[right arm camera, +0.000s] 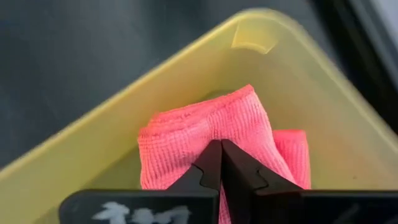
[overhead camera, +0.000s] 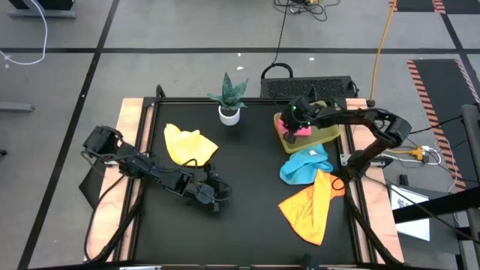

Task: Fold microfiber towels
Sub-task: Put the folded pink microfiber cloth into the yellow bin

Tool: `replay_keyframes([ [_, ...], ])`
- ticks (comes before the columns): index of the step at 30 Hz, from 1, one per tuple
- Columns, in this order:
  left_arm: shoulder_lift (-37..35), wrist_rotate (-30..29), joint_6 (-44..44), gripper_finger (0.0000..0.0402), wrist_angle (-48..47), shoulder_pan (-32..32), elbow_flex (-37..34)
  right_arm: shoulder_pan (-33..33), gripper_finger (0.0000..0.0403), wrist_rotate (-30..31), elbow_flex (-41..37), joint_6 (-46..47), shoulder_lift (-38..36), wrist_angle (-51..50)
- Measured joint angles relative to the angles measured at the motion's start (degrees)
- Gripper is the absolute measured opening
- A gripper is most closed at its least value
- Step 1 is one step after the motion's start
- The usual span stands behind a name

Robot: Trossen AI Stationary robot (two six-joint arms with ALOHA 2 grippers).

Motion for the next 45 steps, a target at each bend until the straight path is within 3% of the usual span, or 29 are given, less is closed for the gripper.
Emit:
replay_keyframes([
  [5, 0.00, 0.00, 0.15, 0.0016, 0.00, 0.00, 0.00, 0.02, 0.0006, 0.13, 0.00, 1.65, -6.99, -4.24],
  [11, 0.00, -0.02, 0.39, 0.0006, 0.00, 0.00, 0.00, 0.02, 0.0010, 3.24, 0.00, 12.55, -16.74, -18.19],
  [17, 0.00, -0.05, 0.39, 0.0019, 0.02, 0.10, 0.00, -0.58, 0.0001, 1.48, 0.00, 15.03, -16.90, -29.08],
  [22, 0.00, -0.13, 0.46, 0.0004, 0.04, 0.11, 0.00, -2.30, 0.0001, 1.89, -0.02, 15.16, -10.23, -28.70],
  [27, 0.00, -0.13, 0.42, 0.0017, 0.04, 0.11, 0.00, -3.54, 0.0000, 11.36, 0.02, 14.32, -4.75, -24.39],
  [34, 0.00, -0.13, 1.09, 0.0014, 0.02, 0.11, 0.00, -3.52, 0.0000, 13.36, -0.02, 16.25, -5.12, -14.85],
  [38, 0.00, -0.13, 0.91, 0.0003, 0.02, 0.11, 0.00, -3.52, 0.0000, 13.96, -0.04, 17.20, -5.04, -16.19],
  [43, 0.02, -0.13, 0.41, 0.0019, 0.02, 0.11, 0.00, -2.78, 0.0000, 13.49, -0.04, 18.48, -7.90, -19.93],
  [45, 0.01, -0.13, 0.44, 0.0022, 0.01, 0.11, 0.00, -2.20, 0.0000, 10.25, -0.04, 18.97, -9.16, -20.23],
])
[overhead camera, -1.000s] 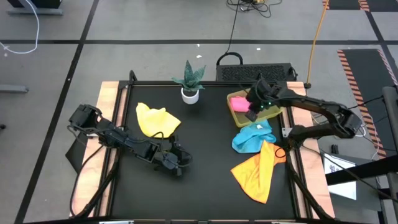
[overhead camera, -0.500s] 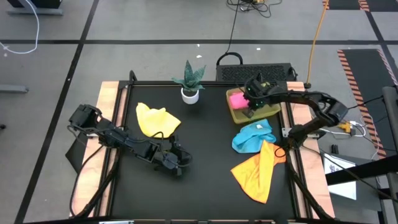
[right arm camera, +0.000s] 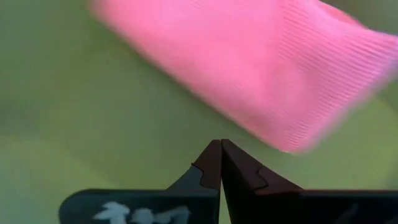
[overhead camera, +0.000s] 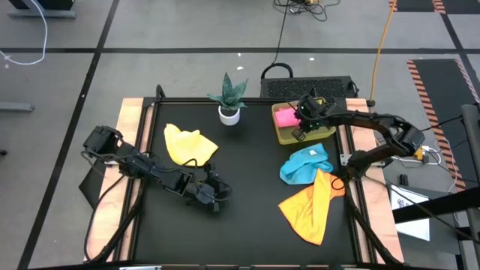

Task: Fold microfiber towels
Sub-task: Put the folded pink microfiber cloth into the yellow bin

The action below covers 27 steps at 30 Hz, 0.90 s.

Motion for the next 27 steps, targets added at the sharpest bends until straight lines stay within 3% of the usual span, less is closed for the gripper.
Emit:
replay_keyframes([
  [3, 0.01, 0.00, 0.41, 0.0018, 0.03, 0.07, 0.00, 0.84, 0.0000, -7.37, 0.00, -0.06, -0.33, 2.52],
  [8, 0.01, 0.00, 0.27, 0.0003, 0.21, 0.06, 0.00, 1.30, 0.0000, -8.28, 0.00, -0.20, 3.33, 8.72],
  [13, 0.01, 0.00, -0.46, 0.0019, 0.14, 0.04, 0.00, 1.00, 0.0000, -8.57, 0.00, -0.68, 8.19, 17.34],
  [18, 0.01, 0.00, -0.45, 0.0025, 0.01, 0.04, 0.00, 0.78, 0.0000, -4.61, 0.00, -0.81, 9.19, 23.61],
  [22, 0.01, 0.02, -0.48, 0.0026, -0.03, 0.04, 0.00, 0.82, 0.0000, -4.43, 0.00, -1.93, 7.83, 23.06],
  [27, 0.01, 0.02, -0.50, 0.0026, -0.10, 0.04, 0.00, 2.25, 0.0000, -6.74, 0.00, -2.12, 3.06, 14.78],
])
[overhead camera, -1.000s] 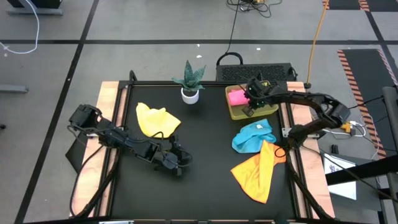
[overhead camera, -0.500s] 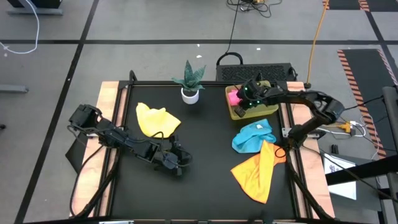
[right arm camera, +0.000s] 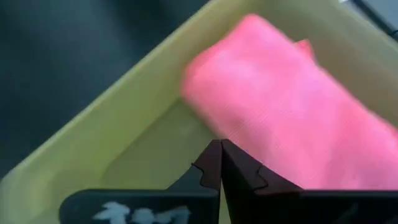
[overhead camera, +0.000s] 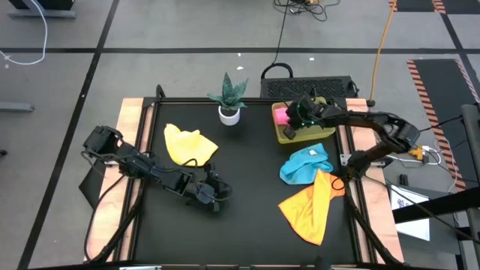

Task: Fold microfiber towels
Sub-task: Put the folded pink microfiber cloth into the yellow bin, then fold the blue microfiber cloth

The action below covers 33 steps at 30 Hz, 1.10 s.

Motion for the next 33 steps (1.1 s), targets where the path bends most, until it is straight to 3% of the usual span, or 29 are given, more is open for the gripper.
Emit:
replay_keyframes([
  [3, 0.00, 0.02, -0.01, 0.0026, 0.00, 0.00, 0.00, 2.31, 0.0000, 0.24, 0.00, 0.33, -4.85, -6.00],
  [7, 0.00, 0.02, -0.17, 0.0026, 0.02, 0.00, 0.00, 10.38, 0.0000, 7.71, 0.00, 3.51, -13.23, -15.33],
  [12, 0.00, 0.02, -0.38, 0.0026, 0.40, 0.00, 0.00, 26.81, 0.0000, 8.57, 0.02, 10.23, -20.23, -21.06],
  [16, 0.00, 0.02, -0.58, 0.0026, 1.15, 0.00, 0.00, 41.27, 0.0001, 8.46, 0.02, 13.94, -21.08, -21.40],
  [19, 0.00, 0.04, -0.64, 0.0026, 1.77, -0.25, 0.00, 48.63, 0.0014, 8.61, 0.02, 18.95, -20.52, -22.92],
  [24, 0.00, 0.07, -1.55, 0.0026, 1.77, -1.01, 0.00, 51.75, 0.0071, 8.97, 0.02, 27.61, -20.58, -33.96],
  [29, 0.00, 0.07, -1.83, 0.0026, 1.79, -1.96, 0.00, 51.70, 0.0126, 15.89, 0.00, 25.09, -20.60, -45.10],
  [33, 0.00, 0.07, -1.86, 0.0026, 1.86, -2.70, 0.00, 51.70, 0.0134, 20.45, -1.03, 24.21, -20.64, -48.58],
])
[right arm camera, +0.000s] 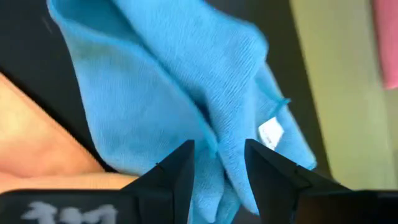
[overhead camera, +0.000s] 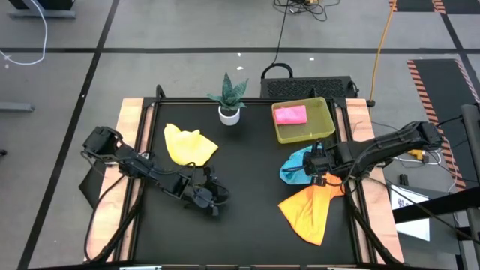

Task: Fold microfiber towels
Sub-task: Fold the blue microfiber cloth

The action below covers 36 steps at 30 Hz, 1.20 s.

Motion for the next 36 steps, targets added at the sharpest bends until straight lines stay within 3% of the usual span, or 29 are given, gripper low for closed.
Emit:
replay_keyframes([
  [6, 0.00, -0.04, 0.53, 0.0026, 1.40, -1.21, 0.00, 0.00, 0.0099, -1.24, -1.74, 0.66, 1.32, 0.89],
  [13, 0.00, -0.09, 2.29, 0.0026, 1.55, -1.85, 0.00, 0.09, 0.0010, -1.69, -2.75, 0.88, 5.68, 3.02],
  [21, 0.00, -0.17, 5.50, 0.0026, 4.69, -1.83, 0.00, 2.16, 0.0002, 1.43, 1.33, 0.87, 6.23, 13.99],
  [27, 0.00, -0.77, 11.46, 0.0026, 11.41, -2.45, 0.00, 1.57, 0.0001, 6.00, 10.00, -7.77, 6.57, 28.01],
  [31, 0.00, -4.92, 16.28, 0.0026, 17.09, -3.78, 0.00, 1.38, 0.0001, 6.05, 14.57, -13.81, 10.20, 38.82],
  [36, -0.59, -17.01, 20.00, 0.0026, 18.84, -7.13, 0.00, 2.66, 0.0000, 10.91, 19.14, -18.78, 16.79, 45.56],
])
